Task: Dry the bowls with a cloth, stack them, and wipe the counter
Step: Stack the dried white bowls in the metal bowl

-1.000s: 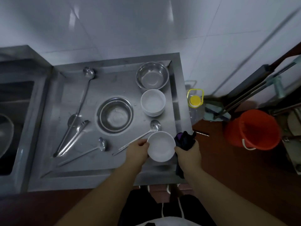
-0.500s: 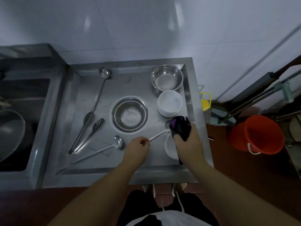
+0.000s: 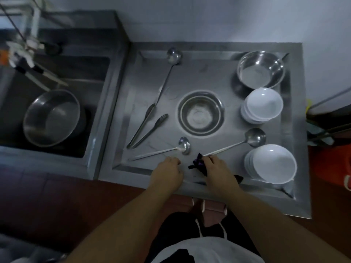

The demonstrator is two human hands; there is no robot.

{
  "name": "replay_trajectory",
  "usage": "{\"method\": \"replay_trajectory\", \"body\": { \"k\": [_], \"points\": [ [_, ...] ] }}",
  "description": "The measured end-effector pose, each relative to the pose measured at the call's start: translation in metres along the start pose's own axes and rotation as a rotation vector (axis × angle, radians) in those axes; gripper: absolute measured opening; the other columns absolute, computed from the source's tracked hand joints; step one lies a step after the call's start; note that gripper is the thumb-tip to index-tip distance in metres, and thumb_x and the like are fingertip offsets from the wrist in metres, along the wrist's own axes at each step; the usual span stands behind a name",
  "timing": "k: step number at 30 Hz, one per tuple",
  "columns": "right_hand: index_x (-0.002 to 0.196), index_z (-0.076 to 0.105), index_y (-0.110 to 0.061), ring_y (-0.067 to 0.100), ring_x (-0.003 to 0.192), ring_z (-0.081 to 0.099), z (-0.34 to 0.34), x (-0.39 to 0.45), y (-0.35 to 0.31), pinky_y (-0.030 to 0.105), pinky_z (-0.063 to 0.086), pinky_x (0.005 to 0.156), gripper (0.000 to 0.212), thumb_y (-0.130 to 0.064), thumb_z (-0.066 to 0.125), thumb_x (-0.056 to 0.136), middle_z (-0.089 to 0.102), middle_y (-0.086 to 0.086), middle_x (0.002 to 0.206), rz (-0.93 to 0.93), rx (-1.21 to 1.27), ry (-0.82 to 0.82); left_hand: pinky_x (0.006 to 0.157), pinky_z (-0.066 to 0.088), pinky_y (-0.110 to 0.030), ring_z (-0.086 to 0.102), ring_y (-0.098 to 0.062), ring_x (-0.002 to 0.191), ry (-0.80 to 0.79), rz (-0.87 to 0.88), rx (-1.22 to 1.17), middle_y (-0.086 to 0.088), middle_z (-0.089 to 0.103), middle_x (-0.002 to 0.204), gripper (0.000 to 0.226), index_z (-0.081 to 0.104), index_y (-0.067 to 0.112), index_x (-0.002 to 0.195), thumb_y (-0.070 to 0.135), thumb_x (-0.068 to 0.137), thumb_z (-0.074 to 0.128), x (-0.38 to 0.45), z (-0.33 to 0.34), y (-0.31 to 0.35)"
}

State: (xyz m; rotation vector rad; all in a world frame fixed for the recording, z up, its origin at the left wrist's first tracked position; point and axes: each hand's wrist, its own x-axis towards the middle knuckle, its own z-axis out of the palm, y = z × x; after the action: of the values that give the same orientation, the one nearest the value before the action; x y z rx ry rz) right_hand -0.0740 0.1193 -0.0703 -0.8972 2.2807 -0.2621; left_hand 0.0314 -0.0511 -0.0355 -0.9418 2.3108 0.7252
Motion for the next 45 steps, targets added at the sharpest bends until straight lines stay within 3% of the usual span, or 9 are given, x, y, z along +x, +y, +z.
{"method": "replay_trajectory", "body": {
  "k": [4, 9, 19, 27, 32, 35, 38, 42, 45],
  "points": [
    [0.156, 0.034, -0.020, 0.032, 0.127, 0.043, 0.018, 0.009, -0.005, 0.045, 0.050, 0.098, 0.068, -0.020, 0.061, 0.093, 0.039, 0.012, 0.150, -0.054, -0.091, -0.135, 0.105, 0.050, -0.045, 0.056, -0.029, 0.127, -0.044, -0.018, 0.028, -0.006, 0.056, 0.142, 0.046, 0.055, 0.024, 0.144, 0.030, 0.099, 0.058, 0.000, 0.008, -0.009],
    [0.164, 0.024, -0.024, 0.035, 0.140, 0.039, 0.012, 0.007, -0.003, 0.043, 0.041, 0.114, 0.091, -0.046, 0.066, 0.086, 0.033, 0.012, 0.161, -0.138, -0.118, -0.353, 0.104, 0.050, -0.045, 0.055, -0.029, 0.129, -0.059, 0.012, 0.044, -0.006, 0.056, 0.143, 0.047, 0.054, 0.023, 0.144, 0.028, 0.098, 0.059, 0.006, 0.007, -0.003],
    [0.145, 0.053, -0.014, 0.035, 0.137, 0.046, -0.083, -0.027, 0.019, 0.045, 0.039, 0.111, 0.063, -0.029, 0.063, 0.084, 0.052, 0.013, 0.147, -0.036, -0.208, 0.139, 0.093, 0.051, -0.043, 0.058, -0.029, 0.125, 0.011, 0.206, 0.212, -0.005, 0.054, 0.144, 0.041, 0.056, 0.024, 0.140, 0.025, 0.099, 0.055, 0.016, -0.013, 0.060],
    [0.151, 0.046, -0.018, 0.029, 0.141, 0.041, -0.135, -0.064, 0.088, 0.041, 0.034, 0.116, 0.064, -0.041, 0.059, 0.093, 0.048, 0.007, 0.152, 0.204, -0.136, 0.292, 0.103, 0.047, -0.046, 0.057, -0.029, 0.123, 0.004, 0.363, 0.330, -0.005, 0.056, 0.136, 0.038, 0.055, 0.022, 0.140, 0.028, 0.103, 0.052, 0.019, -0.002, 0.137],
    [0.155, 0.043, -0.011, 0.034, 0.142, 0.042, -0.139, -0.079, 0.148, 0.041, 0.030, 0.118, 0.063, -0.040, 0.060, 0.102, 0.048, 0.016, 0.153, 0.336, 0.160, 0.293, 0.100, 0.049, -0.042, 0.059, -0.031, 0.120, -0.024, 0.349, 0.132, -0.010, 0.059, 0.133, 0.043, 0.058, 0.017, 0.140, 0.044, 0.108, 0.046, 0.024, 0.020, 0.180],
    [0.157, 0.043, -0.015, 0.033, 0.145, 0.043, -0.132, -0.078, 0.178, 0.044, 0.034, 0.119, 0.059, -0.042, 0.055, 0.106, 0.047, 0.016, 0.157, 0.431, 0.558, 0.207, 0.092, 0.049, -0.037, 0.063, -0.026, 0.114, -0.089, 0.277, -0.090, -0.007, 0.064, 0.131, 0.046, 0.059, 0.018, 0.139, 0.048, 0.108, 0.044, 0.024, 0.036, 0.200],
    [0.155, 0.047, -0.020, 0.030, 0.146, 0.044, -0.117, -0.074, 0.200, 0.052, 0.035, 0.122, 0.058, -0.050, 0.050, 0.107, 0.047, 0.010, 0.160, 0.510, 0.955, 0.116, 0.082, 0.044, -0.033, 0.065, -0.020, 0.108, -0.126, 0.171, -0.296, 0.007, 0.068, 0.110, 0.030, 0.061, 0.029, 0.120, 0.049, 0.110, 0.041, 0.020, 0.057, 0.213],
    [0.142, 0.057, -0.024, 0.031, 0.140, 0.051, -0.094, -0.065, 0.218, 0.060, 0.039, 0.118, 0.045, -0.052, 0.047, 0.107, 0.055, 0.008, 0.150, 0.536, 1.260, 0.028, 0.102, 0.037, -0.033, 0.056, -0.020, 0.120, -0.104, -0.047, -0.606, 0.003, 0.059, 0.130, 0.047, 0.057, 0.031, 0.140, 0.058, 0.109, 0.034, 0.013, 0.086, 0.222],
    [0.148, 0.054, -0.031, 0.029, 0.133, 0.056, -0.089, -0.060, 0.223, 0.060, 0.049, 0.107, 0.054, -0.061, 0.049, 0.103, 0.056, 0.004, 0.148, 0.595, 1.363, -0.091, 0.115, 0.045, -0.050, 0.058, -0.032, 0.130, -0.125, -0.268, -0.880, -0.008, 0.059, 0.143, 0.063, 0.054, 0.029, 0.150, 0.069, 0.104, 0.039, 0.010, 0.103, 0.227]
  ]
}}
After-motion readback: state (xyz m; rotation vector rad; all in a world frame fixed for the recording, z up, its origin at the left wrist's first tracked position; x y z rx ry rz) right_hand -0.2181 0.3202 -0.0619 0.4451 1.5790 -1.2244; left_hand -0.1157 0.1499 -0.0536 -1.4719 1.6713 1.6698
